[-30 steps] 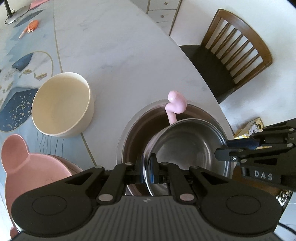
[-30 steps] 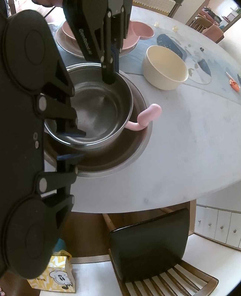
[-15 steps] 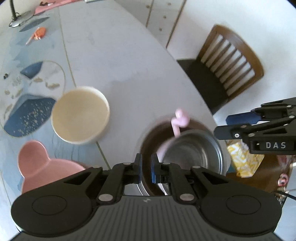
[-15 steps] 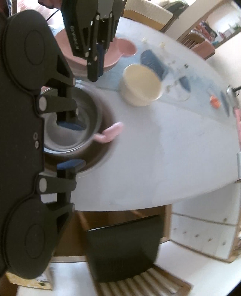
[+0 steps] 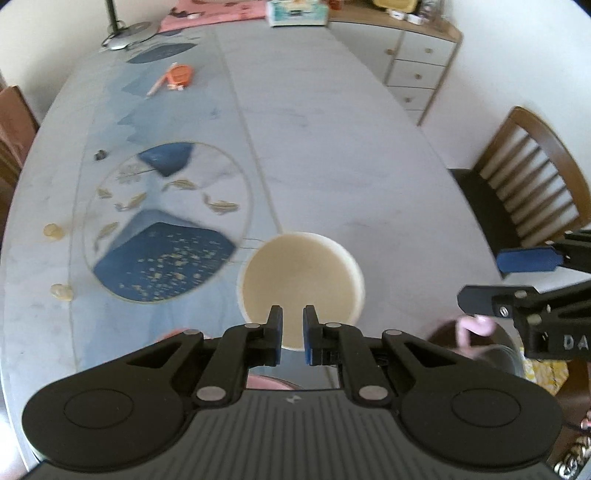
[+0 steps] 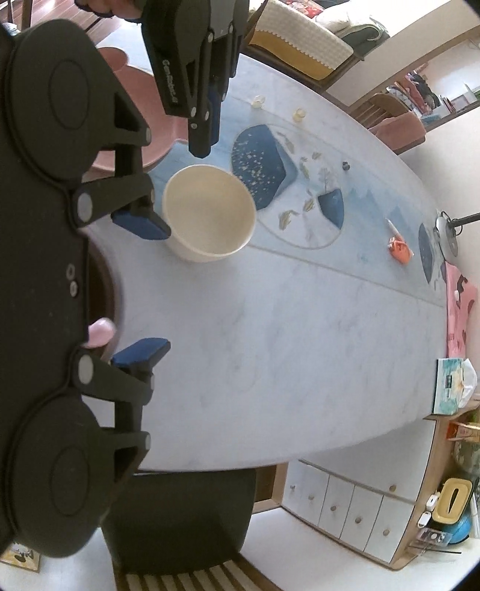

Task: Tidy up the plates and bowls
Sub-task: 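Move both open grippers to the cream bowl, then close both grippers on the rim of the cream bowl, then lift the cream bowl and carry it over the saucepan in the steel bowl, then lower the cream bowl into the pink saucepan with both grippers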

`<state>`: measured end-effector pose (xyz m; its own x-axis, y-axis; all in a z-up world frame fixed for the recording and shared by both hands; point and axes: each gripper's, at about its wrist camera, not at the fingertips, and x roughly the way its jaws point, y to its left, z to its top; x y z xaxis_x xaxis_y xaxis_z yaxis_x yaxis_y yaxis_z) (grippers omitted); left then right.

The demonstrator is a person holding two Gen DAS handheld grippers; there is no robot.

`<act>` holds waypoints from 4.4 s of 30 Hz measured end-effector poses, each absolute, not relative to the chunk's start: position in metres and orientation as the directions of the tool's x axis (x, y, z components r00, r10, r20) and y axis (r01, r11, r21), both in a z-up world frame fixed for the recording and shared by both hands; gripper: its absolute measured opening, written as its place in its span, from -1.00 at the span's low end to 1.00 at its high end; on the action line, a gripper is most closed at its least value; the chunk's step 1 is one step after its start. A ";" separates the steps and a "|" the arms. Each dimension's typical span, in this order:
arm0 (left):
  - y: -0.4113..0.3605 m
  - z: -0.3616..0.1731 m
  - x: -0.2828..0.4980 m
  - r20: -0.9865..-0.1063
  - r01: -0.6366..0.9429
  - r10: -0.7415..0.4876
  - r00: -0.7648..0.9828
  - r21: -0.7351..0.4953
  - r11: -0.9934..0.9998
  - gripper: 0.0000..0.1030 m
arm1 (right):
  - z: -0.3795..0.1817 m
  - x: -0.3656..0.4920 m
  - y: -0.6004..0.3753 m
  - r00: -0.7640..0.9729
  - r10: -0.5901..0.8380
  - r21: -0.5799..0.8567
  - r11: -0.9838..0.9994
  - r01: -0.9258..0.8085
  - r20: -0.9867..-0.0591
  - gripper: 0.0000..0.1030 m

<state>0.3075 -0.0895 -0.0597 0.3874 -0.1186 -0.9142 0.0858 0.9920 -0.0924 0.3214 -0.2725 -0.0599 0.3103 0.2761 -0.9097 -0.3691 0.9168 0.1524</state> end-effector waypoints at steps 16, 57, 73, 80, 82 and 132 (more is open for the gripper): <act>-0.058 -0.101 0.354 -0.922 0.026 -0.061 0.383 -0.056 0.998 0.36 | -0.101 0.355 -0.229 0.284 0.256 0.154 0.928 -0.338 -0.924 0.56; -0.070 -0.145 0.353 -0.948 -0.008 -0.100 0.301 -0.107 0.994 -0.89 | -0.147 0.355 -0.220 0.209 0.253 0.201 0.950 -0.241 -0.945 -0.80; -0.086 -0.092 0.326 -0.928 0.023 -0.106 0.357 -0.105 0.994 -0.89 | -0.100 0.337 -0.242 0.258 0.272 0.218 0.951 -0.218 -0.927 -0.84; -0.096 -0.059 0.307 -0.918 0.047 -0.113 0.381 -0.103 0.994 -0.89 | -0.068 0.322 -0.256 0.295 0.291 0.230 0.947 -0.226 -0.910 -0.85; -0.099 -0.051 0.303 -0.915 0.054 -0.117 0.385 -0.105 0.993 -0.89 | -0.059 0.316 -0.258 0.305 0.293 0.227 0.946 -0.233 -0.906 -0.84; -0.230 -0.079 0.199 -0.942 0.296 -0.121 0.313 -0.025 0.955 -0.87 | -0.081 0.203 -0.367 0.276 0.238 0.225 0.971 -0.081 -0.931 -0.86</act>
<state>0.1994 -0.2302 -0.0792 0.3132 -0.1213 -0.9419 0.2958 0.9549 -0.0247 0.2034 -0.3670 -0.0808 0.2762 0.2383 -0.9311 -0.0809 0.9711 0.2245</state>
